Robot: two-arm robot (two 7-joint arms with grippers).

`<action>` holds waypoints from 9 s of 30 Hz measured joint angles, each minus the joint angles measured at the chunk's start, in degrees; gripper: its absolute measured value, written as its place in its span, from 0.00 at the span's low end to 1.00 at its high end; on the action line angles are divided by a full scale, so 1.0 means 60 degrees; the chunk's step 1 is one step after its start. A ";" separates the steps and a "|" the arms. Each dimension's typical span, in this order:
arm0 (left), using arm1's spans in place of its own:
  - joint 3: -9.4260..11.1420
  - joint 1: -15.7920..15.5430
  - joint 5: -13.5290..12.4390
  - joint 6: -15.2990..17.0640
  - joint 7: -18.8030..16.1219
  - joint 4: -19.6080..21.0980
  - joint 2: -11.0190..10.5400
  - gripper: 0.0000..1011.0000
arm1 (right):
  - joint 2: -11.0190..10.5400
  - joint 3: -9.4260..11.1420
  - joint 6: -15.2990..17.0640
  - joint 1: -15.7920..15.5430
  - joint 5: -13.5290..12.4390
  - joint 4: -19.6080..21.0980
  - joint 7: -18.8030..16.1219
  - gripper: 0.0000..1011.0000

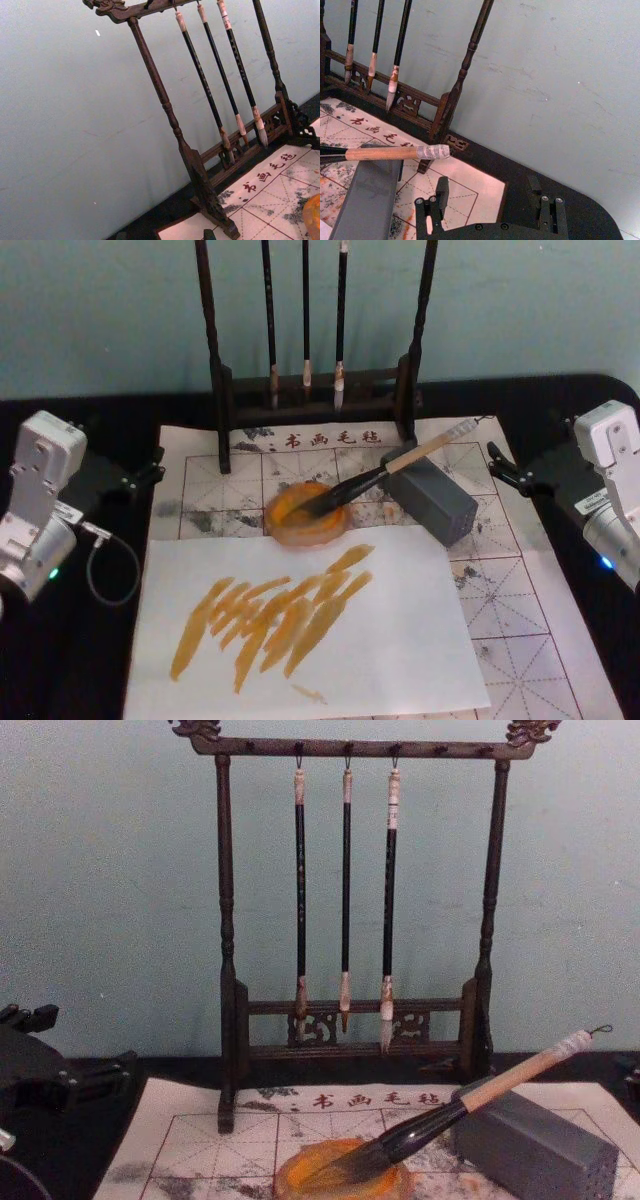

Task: Pick up the brush from the inkstone, write on the paper, then place the brush back to its original position.

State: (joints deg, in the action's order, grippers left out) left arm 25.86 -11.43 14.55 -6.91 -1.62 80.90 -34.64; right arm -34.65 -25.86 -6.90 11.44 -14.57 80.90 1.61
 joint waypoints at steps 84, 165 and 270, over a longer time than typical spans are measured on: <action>0.0000 0.0000 0.0000 0.0000 0.0000 0.0000 0.0000 0.99 | 0.1697 0.2453 0.3536 -0.0530 -0.7360 -0.0051 -0.3959 0.99; 0.0000 0.0000 0.0000 0.0000 0.0000 0.0000 0.0000 0.99 | 0.2617 0.1563 0.3428 0.1197 -0.9214 -0.2686 -0.4120 0.99; 0.0000 0.0000 0.0000 0.0000 0.0000 0.0000 0.0000 0.99 | 0.1759 0.1358 0.3967 0.1033 -1.1306 -0.1779 -0.4051 0.20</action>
State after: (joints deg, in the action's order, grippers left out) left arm 25.86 -11.43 14.55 -6.91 -1.62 80.90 -34.64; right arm -24.09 -17.72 16.90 17.64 -82.41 70.23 -22.69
